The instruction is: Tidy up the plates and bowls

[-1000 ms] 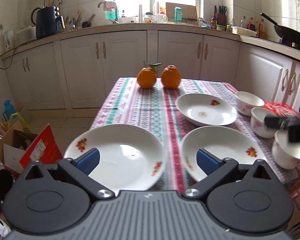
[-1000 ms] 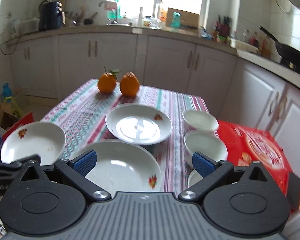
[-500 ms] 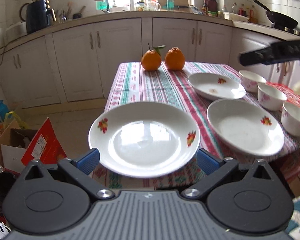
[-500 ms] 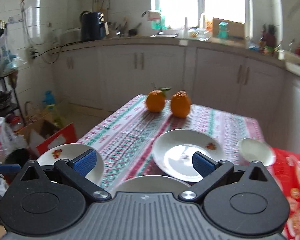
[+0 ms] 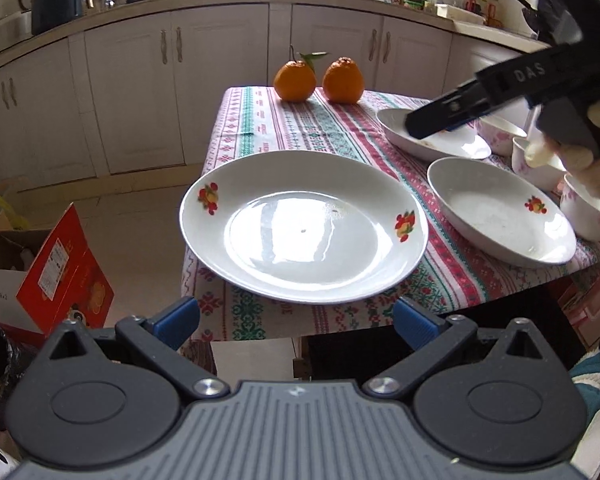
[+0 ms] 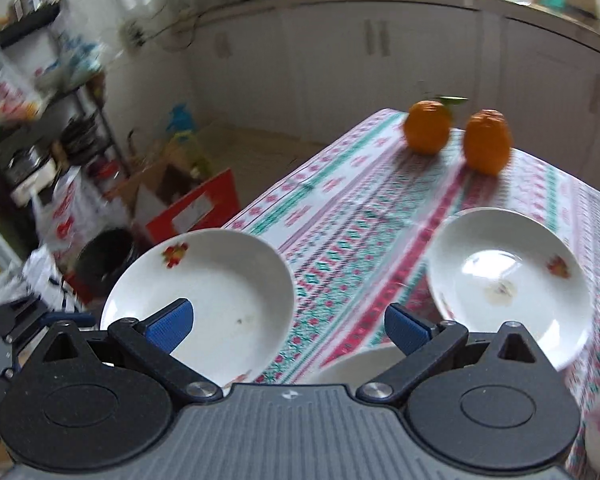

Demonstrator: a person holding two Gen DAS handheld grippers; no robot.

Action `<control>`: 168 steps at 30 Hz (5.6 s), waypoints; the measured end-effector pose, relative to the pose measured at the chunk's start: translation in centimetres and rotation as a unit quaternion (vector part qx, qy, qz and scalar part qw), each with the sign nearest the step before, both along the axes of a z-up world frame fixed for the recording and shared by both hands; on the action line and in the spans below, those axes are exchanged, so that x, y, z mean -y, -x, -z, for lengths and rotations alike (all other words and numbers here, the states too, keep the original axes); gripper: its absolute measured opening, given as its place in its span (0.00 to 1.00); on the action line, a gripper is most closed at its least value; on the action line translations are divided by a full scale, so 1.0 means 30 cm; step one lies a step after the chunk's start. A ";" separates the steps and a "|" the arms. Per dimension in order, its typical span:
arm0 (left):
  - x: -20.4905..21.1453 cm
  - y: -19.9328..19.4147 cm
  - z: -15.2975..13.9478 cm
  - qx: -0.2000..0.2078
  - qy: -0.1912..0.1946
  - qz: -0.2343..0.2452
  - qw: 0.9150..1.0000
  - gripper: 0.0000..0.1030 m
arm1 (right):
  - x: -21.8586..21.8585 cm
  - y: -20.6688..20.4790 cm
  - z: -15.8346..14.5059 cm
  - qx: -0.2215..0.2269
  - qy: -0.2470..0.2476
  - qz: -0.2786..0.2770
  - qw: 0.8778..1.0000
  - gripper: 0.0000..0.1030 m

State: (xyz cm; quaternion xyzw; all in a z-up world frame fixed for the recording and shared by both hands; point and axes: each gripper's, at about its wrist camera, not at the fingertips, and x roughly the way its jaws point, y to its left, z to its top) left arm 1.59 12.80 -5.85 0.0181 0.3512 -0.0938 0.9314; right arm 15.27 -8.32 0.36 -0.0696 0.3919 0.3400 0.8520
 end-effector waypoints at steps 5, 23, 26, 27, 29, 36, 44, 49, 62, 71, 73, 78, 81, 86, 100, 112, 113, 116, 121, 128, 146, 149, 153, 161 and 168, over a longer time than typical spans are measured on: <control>0.002 -0.030 0.009 -0.003 -0.001 0.015 1.000 0.99 | -0.087 -0.057 0.021 -0.026 0.017 -0.062 0.998 1.00; 0.001 -0.073 0.024 -0.011 -0.007 0.039 0.999 0.99 | -0.222 -0.280 0.143 -0.124 0.012 -0.138 0.983 0.85; 0.000 -0.076 0.025 -0.012 -0.006 0.041 0.999 0.99 | -0.231 -0.302 0.160 -0.135 0.011 -0.141 0.981 0.81; -0.001 -0.077 0.025 -0.013 -0.006 0.042 0.999 0.99 | -0.233 -0.308 0.164 -0.139 0.010 -0.143 0.980 0.79; -0.002 -0.078 0.026 -0.013 -0.006 0.043 0.999 0.99 | -0.237 -0.317 0.172 -0.145 0.008 -0.146 0.979 0.76; 0.004 -0.085 0.026 -0.015 -0.011 0.047 0.999 0.99 | -0.254 -0.335 0.193 -0.159 0.000 -0.154 0.975 0.72; 0.005 -0.090 0.022 -0.018 -0.011 0.053 0.998 0.99 | -0.267 -0.337 0.203 -0.172 -0.009 -0.167 0.971 0.70; 0.002 -0.099 0.024 -0.022 -0.010 0.055 0.998 0.99 | -0.260 -0.346 0.206 -0.182 -0.018 -0.167 0.969 0.70; -0.005 -0.139 0.030 -0.027 -0.012 0.062 0.998 0.98 | -0.242 -0.368 0.193 -0.187 -0.029 -0.154 0.970 0.71; -0.015 -0.209 0.028 -0.026 -0.016 0.073 0.997 0.98 | -0.224 -0.428 0.178 -0.178 -0.036 -0.137 0.974 0.71; -0.017 -0.228 0.026 -0.026 -0.016 0.076 0.997 0.98 | -0.220 -0.446 0.178 -0.175 -0.037 -0.132 0.975 0.71; -0.017 -0.265 0.026 -0.020 -0.026 0.083 0.996 0.98 | -0.210 -0.496 0.183 -0.169 -0.040 -0.120 0.977 0.72; -0.019 -0.290 0.027 -0.018 -0.028 0.087 0.996 0.98 | -0.201 -0.525 0.187 -0.167 -0.043 -0.114 0.978 0.72; -0.022 -0.331 0.029 -0.013 -0.033 0.091 0.995 0.98 | -0.194 -0.565 0.191 -0.160 -0.043 -0.106 0.980 0.72; -0.023 -0.410 0.039 -0.011 -0.047 0.095 0.994 0.98 | -0.202 -0.633 0.205 -0.144 -0.040 -0.091 0.985 0.73; -0.020 -0.424 0.041 -0.006 -0.056 0.100 0.993 0.98 | -0.200 -0.643 0.208 -0.133 -0.038 -0.085 0.987 0.76; -0.021 -0.425 0.041 -0.006 -0.055 0.100 0.993 0.98 | -0.202 -0.641 0.209 -0.132 -0.037 -0.087 0.987 0.77; -0.020 -0.431 0.041 -0.004 -0.057 0.102 0.993 0.98 | -0.206 -0.635 0.209 -0.132 -0.037 -0.091 0.986 0.84; -0.022 -0.429 0.039 -0.003 -0.055 0.105 0.993 0.98 | -0.218 -0.609 0.202 -0.127 -0.023 -0.101 0.987 0.95; -0.026 -0.428 0.037 -0.002 -0.050 0.103 0.993 0.98 | -0.208 -0.576 0.184 -0.103 0.003 -0.093 0.990 1.00; -0.013 -0.343 -0.005 0.022 -0.052 0.094 0.994 0.98 | -0.035 -0.339 -0.038 0.005 0.026 -0.049 0.998 1.00; -0.009 -0.293 -0.027 0.029 -0.044 0.090 0.995 0.98 | -0.002 -0.250 -0.089 0.042 0.034 -0.045 0.998 1.00; 0.014 -0.214 -0.061 0.048 -0.040 0.086 0.994 0.98 | 0.046 -0.128 -0.126 0.079 0.042 -0.035 0.995 1.00; 0.111 -0.078 -0.090 0.068 -0.034 0.119 0.990 0.99 | 0.165 0.104 -0.109 0.105 0.045 0.008 0.993 1.00; 0.196 -0.037 -0.086 0.059 -0.019 0.145 0.987 0.99 | 0.288 0.257 -0.012 0.090 0.048 0.048 0.994 1.00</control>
